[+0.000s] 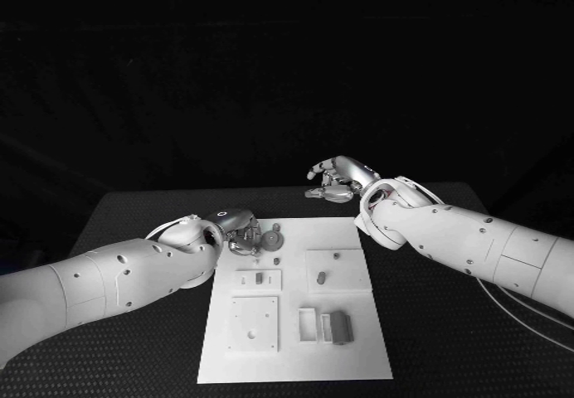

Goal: Assemble the parts on the task board

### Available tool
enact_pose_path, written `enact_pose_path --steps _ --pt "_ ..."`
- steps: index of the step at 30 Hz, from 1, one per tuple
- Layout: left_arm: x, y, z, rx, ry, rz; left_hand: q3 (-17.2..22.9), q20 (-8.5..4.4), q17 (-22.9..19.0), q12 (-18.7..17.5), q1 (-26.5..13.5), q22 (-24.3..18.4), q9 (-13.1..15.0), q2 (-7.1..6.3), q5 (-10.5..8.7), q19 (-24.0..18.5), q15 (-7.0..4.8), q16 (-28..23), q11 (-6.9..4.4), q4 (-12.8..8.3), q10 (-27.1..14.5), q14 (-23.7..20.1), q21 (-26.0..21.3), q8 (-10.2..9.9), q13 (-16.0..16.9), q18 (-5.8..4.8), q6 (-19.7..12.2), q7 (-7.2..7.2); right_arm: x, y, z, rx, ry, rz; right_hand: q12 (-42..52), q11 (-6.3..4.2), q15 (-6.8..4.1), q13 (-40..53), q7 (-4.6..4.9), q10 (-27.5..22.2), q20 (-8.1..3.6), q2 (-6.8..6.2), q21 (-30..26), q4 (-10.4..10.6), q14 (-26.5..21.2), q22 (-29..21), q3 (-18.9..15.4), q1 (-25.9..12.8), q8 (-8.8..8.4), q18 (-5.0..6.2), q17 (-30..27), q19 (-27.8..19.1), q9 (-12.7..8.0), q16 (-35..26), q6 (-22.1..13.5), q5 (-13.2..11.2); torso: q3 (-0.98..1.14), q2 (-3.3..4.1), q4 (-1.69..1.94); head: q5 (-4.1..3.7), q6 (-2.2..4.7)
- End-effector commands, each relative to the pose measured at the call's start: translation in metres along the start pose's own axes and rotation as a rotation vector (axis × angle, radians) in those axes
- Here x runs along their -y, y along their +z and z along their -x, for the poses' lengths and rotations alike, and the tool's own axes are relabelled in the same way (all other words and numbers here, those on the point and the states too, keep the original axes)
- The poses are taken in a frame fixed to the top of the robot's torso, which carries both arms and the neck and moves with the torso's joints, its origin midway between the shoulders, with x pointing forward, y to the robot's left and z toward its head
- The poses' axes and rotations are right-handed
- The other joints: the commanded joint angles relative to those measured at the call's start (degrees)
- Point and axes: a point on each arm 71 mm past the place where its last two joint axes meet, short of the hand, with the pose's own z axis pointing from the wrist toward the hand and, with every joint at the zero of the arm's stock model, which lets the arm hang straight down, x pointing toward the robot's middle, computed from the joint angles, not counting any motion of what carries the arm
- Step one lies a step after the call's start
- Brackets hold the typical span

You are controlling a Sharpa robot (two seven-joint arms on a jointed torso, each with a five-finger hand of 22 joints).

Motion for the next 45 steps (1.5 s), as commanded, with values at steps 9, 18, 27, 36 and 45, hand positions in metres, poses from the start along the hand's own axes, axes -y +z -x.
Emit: enact_pose_path --steps 9,18,27,36,45 --pt "0.002 0.003 -0.008 -0.012 0.010 -0.020 0.22 0.18 0.16 0.35 0.66 0.80 -0.50 1.02 -0.24 -0.31 0.03 0.31 0.03 -0.09 -0.19 -0.46 -0.02 -0.39 -0.14 1.89 0.55 0.16 -0.001 0.000 -0.001 -0.012 -0.002 0.005 0.24 0.12 0.00 -0.09 0.48 -0.33 -0.34 0.40 -0.24 0.07 -0.43 0.86 -0.22 0.08 0.23 4.47 0.11 0.03 -0.02 -0.10 0.18 -0.15 -0.01 -0.01 0.05 -0.14 0.02" --pt "-0.003 0.004 -0.009 -0.024 0.015 0.010 0.21 0.20 0.18 0.27 0.78 0.87 -0.79 1.56 -0.24 -0.34 0.04 0.30 0.06 -0.05 -0.21 -0.50 -0.07 -0.58 -0.27 1.86 0.64 0.18 -0.001 0.000 -0.001 -0.012 -0.002 0.004 0.25 0.12 0.00 -0.10 0.48 -0.33 -0.34 0.40 -0.24 0.09 -0.45 0.86 -0.23 0.08 0.23 4.47 0.09 0.03 -0.02 -0.11 0.19 -0.15 -0.05 -0.01 0.08 -0.18 0.02" --pt "-0.006 0.005 -0.010 -0.049 0.024 0.032 0.02 0.22 0.20 0.20 0.41 0.94 -1.12 2.22 -0.25 -0.34 0.07 0.28 0.09 0.24 -0.18 -0.51 -0.13 -0.75 -0.43 1.83 0.81 0.19 -0.001 0.001 -0.001 -0.012 -0.002 0.005 0.26 0.12 0.00 -0.11 0.47 -0.33 -0.34 0.42 -0.24 0.11 -0.42 0.87 -0.23 0.07 0.23 4.47 0.13 0.04 -0.02 -0.10 0.19 -0.15 -0.04 0.00 0.06 -0.14 -0.03" --pt "-0.009 0.008 -0.014 -0.057 0.022 0.044 -0.15 0.25 0.16 0.04 -0.04 0.95 -1.46 2.90 -0.25 -0.43 0.11 0.16 0.15 0.54 -0.28 -0.60 -0.27 -1.00 -0.64 1.81 0.81 0.25 -0.001 0.001 -0.001 -0.013 -0.001 0.006 0.28 0.11 -0.01 -0.12 0.47 -0.33 -0.35 0.43 -0.24 0.14 -0.43 0.87 -0.23 0.05 0.24 4.47 0.12 0.05 -0.02 -0.11 0.22 -0.15 -0.01 -0.01 0.03 -0.07 -0.13" --pt "-0.010 0.009 -0.017 -0.063 0.012 0.047 -0.14 0.24 0.15 -0.13 0.02 0.96 -1.68 3.29 -0.25 -0.45 0.12 0.11 0.22 0.49 -0.41 -0.61 -0.35 -1.18 -0.81 1.84 0.71 0.31 -0.002 0.001 -0.002 -0.014 -0.001 0.006 0.29 0.11 -0.01 -0.13 0.46 -0.33 -0.35 0.44 -0.25 0.16 -0.41 0.87 -0.23 0.05 0.25 4.47 0.14 0.05 -0.02 -0.10 0.23 -0.15 0.01 -0.02 0.03 -0.06 -0.20"
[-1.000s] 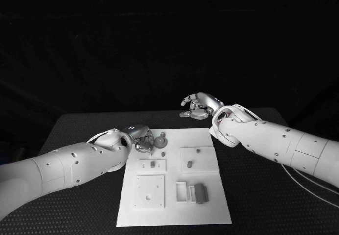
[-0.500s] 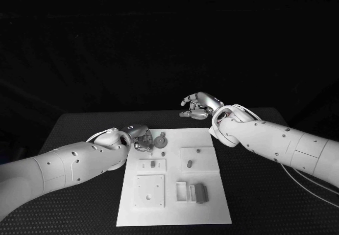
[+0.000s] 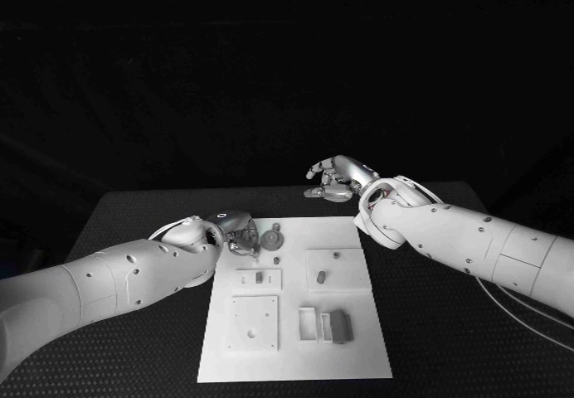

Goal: Assemble the parts on the task board

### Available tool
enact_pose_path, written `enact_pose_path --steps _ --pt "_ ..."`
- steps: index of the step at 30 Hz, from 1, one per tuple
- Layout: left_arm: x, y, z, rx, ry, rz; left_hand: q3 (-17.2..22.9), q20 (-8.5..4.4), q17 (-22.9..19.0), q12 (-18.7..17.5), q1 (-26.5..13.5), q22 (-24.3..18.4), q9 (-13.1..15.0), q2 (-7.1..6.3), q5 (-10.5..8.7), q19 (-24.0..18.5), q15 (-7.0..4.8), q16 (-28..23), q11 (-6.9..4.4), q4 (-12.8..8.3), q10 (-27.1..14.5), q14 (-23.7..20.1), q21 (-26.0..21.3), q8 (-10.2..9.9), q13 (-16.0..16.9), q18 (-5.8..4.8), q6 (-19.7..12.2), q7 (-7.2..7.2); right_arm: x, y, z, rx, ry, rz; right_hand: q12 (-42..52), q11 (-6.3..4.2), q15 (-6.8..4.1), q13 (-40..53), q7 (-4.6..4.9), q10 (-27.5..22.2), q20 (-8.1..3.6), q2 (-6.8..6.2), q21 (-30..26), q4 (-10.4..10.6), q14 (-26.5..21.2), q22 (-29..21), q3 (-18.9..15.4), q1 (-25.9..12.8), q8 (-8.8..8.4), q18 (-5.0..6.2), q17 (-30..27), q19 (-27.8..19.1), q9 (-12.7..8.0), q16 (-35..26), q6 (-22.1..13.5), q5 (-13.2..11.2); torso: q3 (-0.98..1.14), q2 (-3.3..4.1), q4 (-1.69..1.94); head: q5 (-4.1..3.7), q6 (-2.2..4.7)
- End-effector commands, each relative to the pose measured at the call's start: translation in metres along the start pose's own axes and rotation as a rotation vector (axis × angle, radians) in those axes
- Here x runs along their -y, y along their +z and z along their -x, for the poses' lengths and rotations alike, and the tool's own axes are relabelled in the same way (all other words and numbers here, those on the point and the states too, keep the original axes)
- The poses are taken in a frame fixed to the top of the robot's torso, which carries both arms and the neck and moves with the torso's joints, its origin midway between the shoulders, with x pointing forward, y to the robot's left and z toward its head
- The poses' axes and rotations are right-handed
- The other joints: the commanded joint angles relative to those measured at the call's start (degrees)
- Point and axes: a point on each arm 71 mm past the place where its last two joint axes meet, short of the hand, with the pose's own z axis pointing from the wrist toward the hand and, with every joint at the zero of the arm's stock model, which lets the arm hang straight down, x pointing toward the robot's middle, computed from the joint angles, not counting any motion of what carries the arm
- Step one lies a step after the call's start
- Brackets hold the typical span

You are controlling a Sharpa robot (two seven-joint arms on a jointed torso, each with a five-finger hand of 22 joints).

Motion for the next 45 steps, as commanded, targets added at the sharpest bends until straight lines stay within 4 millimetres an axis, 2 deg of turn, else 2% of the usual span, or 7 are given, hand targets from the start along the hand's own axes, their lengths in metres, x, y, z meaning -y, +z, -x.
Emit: enact_pose_path --steps 1,14,16,22,27,31,45 --pt "0.000 0.000 -0.006 -0.039 -0.002 0.000 0.03 0.13 0.05 -0.14 0.13 1.00 -0.19 0.84 -0.23 -0.34 -0.10 0.11 0.03 0.31 -0.24 -0.43 -0.34 -0.19 -0.09 1.82 0.20 0.02 -0.001 0.000 -0.001 -0.010 -0.002 0.005 0.29 0.11 -0.03 -0.09 0.48 -0.33 -0.27 0.44 -0.25 0.16 -0.41 0.83 -0.24 0.05 0.25 4.47 0.05 -0.06 -0.02 -0.09 0.22 -0.15 0.05 0.00 0.01 -0.02 -0.07" --pt "-0.001 -0.001 -0.007 -0.045 -0.009 -0.011 0.37 0.11 0.10 -0.40 0.85 1.09 -0.60 3.04 -0.20 -0.07 -0.18 0.17 -0.07 0.03 0.20 -0.12 -0.33 -0.16 -0.64 1.82 0.95 -0.20 0.000 0.000 0.000 -0.012 -0.001 0.003 0.31 0.10 -0.03 -0.10 0.47 -0.34 -0.27 0.44 -0.25 0.18 -0.42 0.83 -0.24 0.05 0.26 4.47 0.04 -0.06 -0.02 -0.10 0.24 -0.15 0.01 0.01 0.04 -0.08 0.05" --pt "-0.003 -0.002 -0.007 -0.053 -0.041 0.004 0.21 0.15 0.08 -0.53 -0.03 1.07 -0.79 4.06 -0.18 -0.08 -0.14 0.10 -0.03 0.73 0.23 -0.12 -0.40 -0.28 -0.82 1.74 0.95 -0.16 0.000 0.000 0.000 -0.013 -0.002 0.002 0.31 0.10 -0.04 -0.10 0.47 -0.34 -0.27 0.44 -0.25 0.18 -0.41 0.83 -0.24 0.04 0.26 4.47 0.06 -0.06 -0.02 -0.09 0.24 -0.15 0.02 0.00 0.03 -0.04 0.05" --pt "-0.013 -0.005 -0.009 -0.093 -0.121 0.046 -0.86 0.21 -0.08 -1.07 -3.66 1.03 -1.54 5.05 -0.16 -0.55 0.04 -0.28 0.35 3.07 -0.41 -0.49 -0.80 -1.14 -1.34 1.66 -0.05 0.33 0.001 0.000 0.000 -0.014 -0.001 0.000 0.31 0.10 -0.03 -0.11 0.47 -0.34 -0.27 0.43 -0.25 0.22 -0.47 0.83 -0.26 -0.01 0.25 4.47 -0.01 -0.06 -0.02 -0.14 0.23 -0.15 -0.01 -0.01 0.03 -0.11 0.15" --pt "-0.019 -0.008 -0.011 -0.139 -0.164 0.080 -1.47 0.55 -0.27 -1.61 -7.74 0.91 -2.25 9.28 -0.14 -1.58 0.44 -0.77 0.83 6.63 -1.43 -1.35 -1.52 -2.03 -1.76 1.51 -1.30 0.94 0.001 -0.001 0.000 -0.017 0.004 -0.001 0.33 0.12 -0.02 -0.16 0.48 -0.36 -0.24 0.59 -0.28 0.58 -0.47 0.83 -0.32 -0.36 0.24 4.47 0.01 -0.06 -0.03 -0.16 0.23 -0.15 0.02 -0.01 0.07 -0.15 0.13" --pt "-0.021 -0.009 -0.012 -0.147 -0.164 0.083 -1.62 0.69 -0.24 -1.72 -8.53 1.03 -2.66 11.30 -0.18 -2.12 0.59 -0.82 1.00 6.86 -1.86 -1.80 -1.79 -2.38 -1.89 1.66 -1.86 1.17 0.003 -0.001 0.000 -0.016 0.002 -0.005 0.34 0.12 -0.02 -0.17 0.48 -0.36 -0.23 0.62 -0.29 0.66 -0.49 0.83 -0.33 -0.43 0.23 4.47 -0.01 -0.06 -0.03 -0.18 0.22 -0.15 -0.01 0.00 0.06 -0.27 0.16" --pt "-0.019 -0.009 -0.012 -0.141 -0.190 0.078 -1.57 0.84 -0.13 -1.70 -8.45 1.19 -3.10 12.61 -0.18 -2.26 0.70 -0.67 1.13 5.56 -2.18 -2.02 -1.79 -2.58 -2.01 1.82 -2.27 1.35 0.003 0.000 0.000 -0.023 0.002 -0.007 0.35 0.12 -0.02 -0.19 0.49 -0.38 -0.22 0.59 -0.31 0.84 -0.57 0.83 -0.37 -0.61 0.21 4.47 -0.08 -0.09 -0.05 -0.24 0.19 -0.15 0.00 0.01 0.05 -0.22 0.12"
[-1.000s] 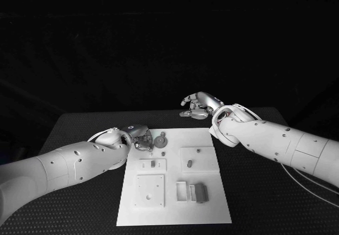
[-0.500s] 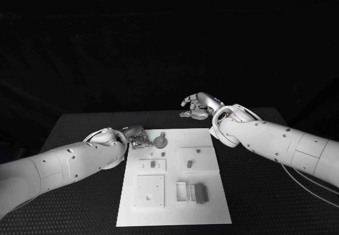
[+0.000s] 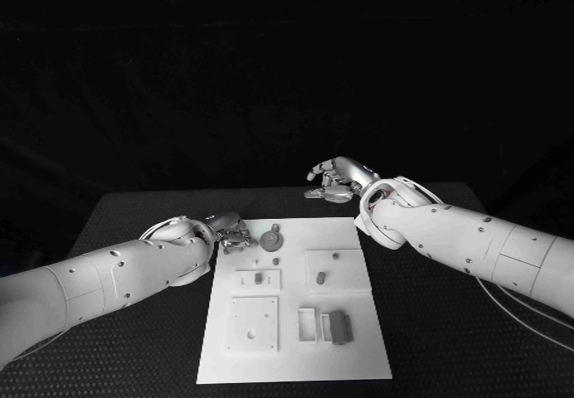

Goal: Assemble the parts on the task board

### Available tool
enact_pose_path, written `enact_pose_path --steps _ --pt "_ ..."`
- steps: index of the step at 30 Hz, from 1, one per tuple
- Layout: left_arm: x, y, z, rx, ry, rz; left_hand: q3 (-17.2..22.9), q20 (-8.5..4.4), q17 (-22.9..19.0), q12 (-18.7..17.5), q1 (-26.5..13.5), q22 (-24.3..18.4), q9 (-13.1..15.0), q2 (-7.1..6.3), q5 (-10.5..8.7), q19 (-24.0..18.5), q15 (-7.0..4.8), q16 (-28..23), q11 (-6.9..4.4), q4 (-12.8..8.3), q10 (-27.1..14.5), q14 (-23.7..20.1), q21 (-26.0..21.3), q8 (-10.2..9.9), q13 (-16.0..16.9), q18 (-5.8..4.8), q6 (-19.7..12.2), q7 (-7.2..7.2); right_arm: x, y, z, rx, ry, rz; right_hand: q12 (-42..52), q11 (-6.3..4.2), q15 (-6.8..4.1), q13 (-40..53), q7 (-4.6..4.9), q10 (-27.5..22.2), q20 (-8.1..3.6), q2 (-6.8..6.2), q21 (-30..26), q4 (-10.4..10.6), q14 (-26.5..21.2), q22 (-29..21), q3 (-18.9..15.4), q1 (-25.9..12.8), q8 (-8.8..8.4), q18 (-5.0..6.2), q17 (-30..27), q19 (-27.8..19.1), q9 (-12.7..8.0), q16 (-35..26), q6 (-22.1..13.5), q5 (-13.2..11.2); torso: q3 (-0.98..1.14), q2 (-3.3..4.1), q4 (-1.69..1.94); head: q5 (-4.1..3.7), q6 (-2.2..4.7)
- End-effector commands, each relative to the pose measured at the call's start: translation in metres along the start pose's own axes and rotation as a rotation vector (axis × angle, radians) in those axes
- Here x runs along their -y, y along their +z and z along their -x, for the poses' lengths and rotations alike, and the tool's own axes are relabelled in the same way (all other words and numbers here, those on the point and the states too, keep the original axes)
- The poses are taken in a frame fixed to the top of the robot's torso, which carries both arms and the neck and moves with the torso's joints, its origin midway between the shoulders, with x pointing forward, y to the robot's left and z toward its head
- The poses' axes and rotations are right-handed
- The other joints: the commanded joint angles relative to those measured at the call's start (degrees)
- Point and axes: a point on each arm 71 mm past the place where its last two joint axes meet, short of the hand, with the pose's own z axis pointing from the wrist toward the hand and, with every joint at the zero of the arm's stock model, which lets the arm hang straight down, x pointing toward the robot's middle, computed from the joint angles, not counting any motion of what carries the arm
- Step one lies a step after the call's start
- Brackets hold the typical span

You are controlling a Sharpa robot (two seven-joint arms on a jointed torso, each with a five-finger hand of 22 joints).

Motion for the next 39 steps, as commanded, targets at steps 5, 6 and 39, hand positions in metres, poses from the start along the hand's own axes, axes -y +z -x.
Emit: enact_pose_path --steps 5,6,39 --pt "-0.0031 -0.0012 -0.0137 -0.077 -0.021 0.026 0.26 0.03 0.11 -0.31 -0.04 1.16 -0.48 1.44 0.27 -0.32 0.07 -0.16 0.18 -1.02 -0.54 -0.54 -0.26 -0.40 -0.15 1.83 -0.71 0.27 -0.0004 0.0002 -0.0012 -0.016 0.000 0.003 0.36 0.12 0.10 -0.10 0.60 -0.39 -0.42 0.27 -0.32 0.41 -0.45 0.86 0.10 -0.37 0.21 4.47 -0.05 -0.09 -0.05 -0.24 0.07 -0.15 0.02 0.00 0.00 -0.03 -0.08" --pt "-0.0030 -0.0011 -0.0136 -0.076 -0.021 0.025 0.27 0.03 0.11 -0.31 -0.04 1.16 -0.50 1.46 0.27 -0.32 0.07 -0.15 0.19 -1.06 -0.55 -0.54 -0.27 -0.41 -0.15 1.83 -0.73 0.27 -0.0002 0.0002 -0.0012 -0.016 0.000 0.002 0.36 0.13 0.10 -0.11 0.60 -0.39 -0.42 0.26 -0.32 0.43 -0.45 0.86 0.09 -0.38 0.21 4.47 -0.05 -0.10 -0.05 -0.24 0.07 -0.15 0.02 0.00 -0.01 -0.02 -0.08" --pt "-0.0112 -0.0011 -0.0113 -0.070 -0.142 0.078 8.09 -0.16 0.40 0.82 1.38 1.30 -0.47 1.78 0.25 1.08 -0.32 0.72 -0.39 -1.77 0.55 0.69 0.69 1.81 -0.33 2.04 1.98 -0.91 0.0025 0.0002 -0.0013 -0.022 -0.003 -0.007 0.39 0.12 0.10 -0.14 0.60 -0.42 -0.43 0.20 -0.34 0.59 -0.43 0.86 0.08 -0.49 0.19 4.47 0.01 -0.12 -0.06 -0.23 0.05 -0.15 -0.01 -0.01 0.00 -0.09 -0.05"
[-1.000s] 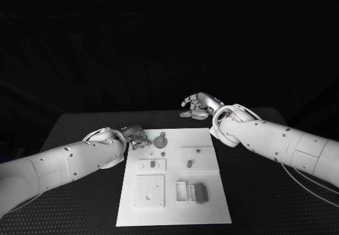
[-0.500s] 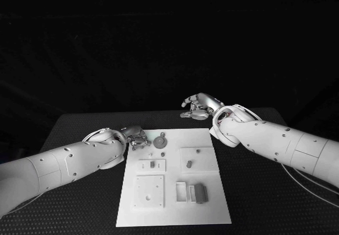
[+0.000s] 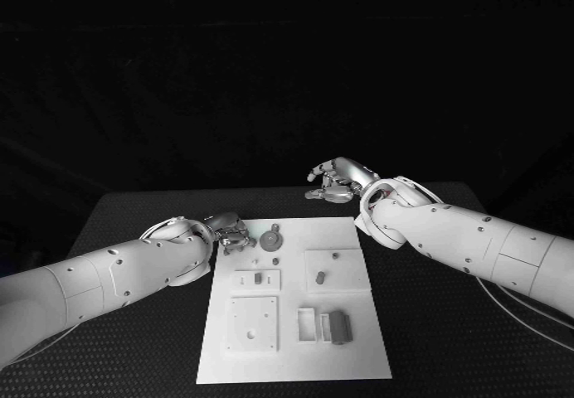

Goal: Assemble the parts on the task board

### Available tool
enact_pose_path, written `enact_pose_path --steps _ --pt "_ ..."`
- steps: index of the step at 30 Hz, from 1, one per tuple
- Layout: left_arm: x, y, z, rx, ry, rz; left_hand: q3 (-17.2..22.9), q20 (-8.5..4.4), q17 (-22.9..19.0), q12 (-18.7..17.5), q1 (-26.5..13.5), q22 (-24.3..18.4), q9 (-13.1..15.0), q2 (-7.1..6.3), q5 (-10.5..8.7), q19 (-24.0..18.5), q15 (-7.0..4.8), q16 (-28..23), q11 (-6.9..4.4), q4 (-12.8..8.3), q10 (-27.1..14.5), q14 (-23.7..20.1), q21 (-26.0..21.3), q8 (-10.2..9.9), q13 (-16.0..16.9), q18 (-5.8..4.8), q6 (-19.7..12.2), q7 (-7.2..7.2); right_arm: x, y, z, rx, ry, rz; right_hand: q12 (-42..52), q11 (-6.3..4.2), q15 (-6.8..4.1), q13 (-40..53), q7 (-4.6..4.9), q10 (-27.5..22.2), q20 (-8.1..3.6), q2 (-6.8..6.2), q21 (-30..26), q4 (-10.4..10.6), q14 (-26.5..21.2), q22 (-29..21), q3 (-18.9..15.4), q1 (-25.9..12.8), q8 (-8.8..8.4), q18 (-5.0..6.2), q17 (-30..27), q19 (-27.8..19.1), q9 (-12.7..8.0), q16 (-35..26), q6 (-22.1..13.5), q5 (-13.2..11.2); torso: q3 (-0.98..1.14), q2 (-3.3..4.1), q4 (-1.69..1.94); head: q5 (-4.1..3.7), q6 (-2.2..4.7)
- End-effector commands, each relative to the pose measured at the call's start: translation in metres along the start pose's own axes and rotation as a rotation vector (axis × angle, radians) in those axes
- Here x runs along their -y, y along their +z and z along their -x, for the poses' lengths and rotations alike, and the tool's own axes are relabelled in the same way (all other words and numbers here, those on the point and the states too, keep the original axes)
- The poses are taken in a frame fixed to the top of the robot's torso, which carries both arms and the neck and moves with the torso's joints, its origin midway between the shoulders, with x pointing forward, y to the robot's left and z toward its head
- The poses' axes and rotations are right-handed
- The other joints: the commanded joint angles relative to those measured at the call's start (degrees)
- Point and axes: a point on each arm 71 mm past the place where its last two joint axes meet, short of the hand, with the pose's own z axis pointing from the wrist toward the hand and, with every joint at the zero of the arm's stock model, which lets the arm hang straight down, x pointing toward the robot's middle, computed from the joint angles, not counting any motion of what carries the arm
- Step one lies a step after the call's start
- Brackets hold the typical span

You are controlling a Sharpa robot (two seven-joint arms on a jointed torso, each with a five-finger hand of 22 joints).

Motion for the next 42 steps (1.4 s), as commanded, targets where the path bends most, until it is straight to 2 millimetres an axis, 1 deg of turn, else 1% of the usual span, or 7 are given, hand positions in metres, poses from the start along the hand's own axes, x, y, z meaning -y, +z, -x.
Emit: enact_pose_path --steps 1,7,11,20,24,33,42 --pt "-0.009 -0.001 -0.011 -0.067 -0.088 0.066 0.41 -0.01 0.10 0.26 0.18 1.33 0.22 0.58 0.25 0.46 -0.13 0.31 -0.21 -0.08 0.38 0.33 0.30 0.41 -0.08 2.05 0.53 -0.11 0.000 0.000 -0.001 -0.012 -0.001 0.001 0.39 0.12 0.08 -0.10 0.57 -0.42 -0.54 0.20 -0.34 0.28 -0.45 0.87 0.08 -0.50 0.19 4.47 0.03 -0.01 -0.06 -0.23 0.08 -0.15 -0.02 0.01 0.00 -0.03 -0.02" --pt "-0.013 -0.003 -0.011 -0.092 -0.178 0.089 0.66 -0.13 0.19 0.34 -0.10 1.33 0.26 0.90 0.36 0.55 -0.27 0.44 -0.33 -0.27 0.59 0.48 0.47 0.74 -0.15 2.00 1.05 -0.36 0.001 0.000 0.000 -0.011 -0.002 -0.002 0.40 0.12 0.07 -0.10 0.57 -0.42 -0.55 0.20 -0.34 0.29 -0.45 0.88 0.08 -0.50 0.20 4.47 0.03 -0.01 -0.06 -0.24 0.08 -0.15 -0.02 0.01 0.00 -0.05 0.00" --pt "-0.014 -0.004 -0.008 -0.099 -0.239 0.100 1.02 -0.28 0.29 0.42 -0.65 1.34 0.18 1.23 1.11 0.57 -0.40 0.56 -0.43 -0.71 0.78 0.57 0.66 1.04 -0.27 1.89 1.54 -0.60 0.002 0.000 0.000 -0.010 -0.003 -0.004 0.40 0.12 0.07 -0.11 0.57 -0.42 -0.55 0.19 -0.34 0.30 -0.46 0.88 0.09 -0.49 0.20 4.47 0.02 -0.01 -0.06 -0.24 0.09 -0.15 -0.01 -0.02 0.02 -0.02 0.02" --pt "-0.014 -0.008 0.009 -0.071 -0.320 0.104 1.79 -0.82 0.89 0.96 -3.40 1.34 0.02 1.76 5.21 0.86 -0.88 1.26 -0.81 -2.55 1.56 1.02 1.60 1.81 -0.51 1.60 2.49 -1.03 0.004 0.000 0.001 -0.008 -0.005 -0.008 0.41 0.12 0.07 -0.11 0.56 -0.43 -0.56 0.17 -0.35 0.30 -0.42 0.88 0.10 -0.46 0.20 4.47 0.08 -0.01 -0.06 -0.21 0.09 -0.15 0.01 -0.03 0.01 0.11 0.06" --pt "-0.014 -0.012 0.017 -0.065 -0.319 0.103 1.94 -0.91 0.99 1.05 -3.69 1.34 0.03 1.70 5.90 0.94 -0.96 1.35 -0.87 -2.83 1.69 1.10 1.76 1.95 -0.54 1.57 2.63 -1.10 0.004 0.000 0.001 -0.008 -0.006 -0.010 0.42 0.11 0.07 -0.12 0.56 -0.43 -0.57 0.17 -0.35 0.30 -0.44 0.88 0.11 -0.44 0.20 4.47 0.06 -0.01 -0.06 -0.22 0.09 -0.15 0.03 -0.07 0.08 0.19 0.27" --pt "-0.010 -0.038 0.035 -0.038 -0.330 0.109 2.33 -1.18 1.17 1.31 -4.35 1.31 0.04 1.56 7.67 1.35 -1.24 1.52 -1.10 -3.33 2.18 1.55 2.23 2.28 -0.65 1.56 2.97 -1.27 0.007 0.000 0.001 -0.008 -0.008 -0.016 0.43 0.11 0.07 -0.12 0.56 -0.43 -0.57 0.14 -0.34 0.31 -0.47 0.89 0.11 -0.45 0.20 4.47 0.02 -0.01 -0.06 -0.25 0.10 -0.15 0.02 -0.08 0.09 0.54 0.44" --pt "-0.007 -0.061 0.029 -0.083 -0.321 0.124 2.37 -1.49 1.34 1.62 -5.47 1.30 0.03 1.69 9.30 1.88 -1.58 1.75 -1.41 -3.95 2.91 2.29 2.69 2.64 -0.74 1.53 3.42 -1.48 0.008 0.000 0.002 -0.009 -0.010 -0.019 0.44 0.11 0.06 -0.13 0.56 -0.43 -0.57 0.12 -0.35 0.34 -0.44 0.89 0.10 -0.46 0.21 4.47 0.06 -0.01 -0.06 -0.23 0.12 -0.15 -0.03 -0.10 0.11 0.93 0.45"
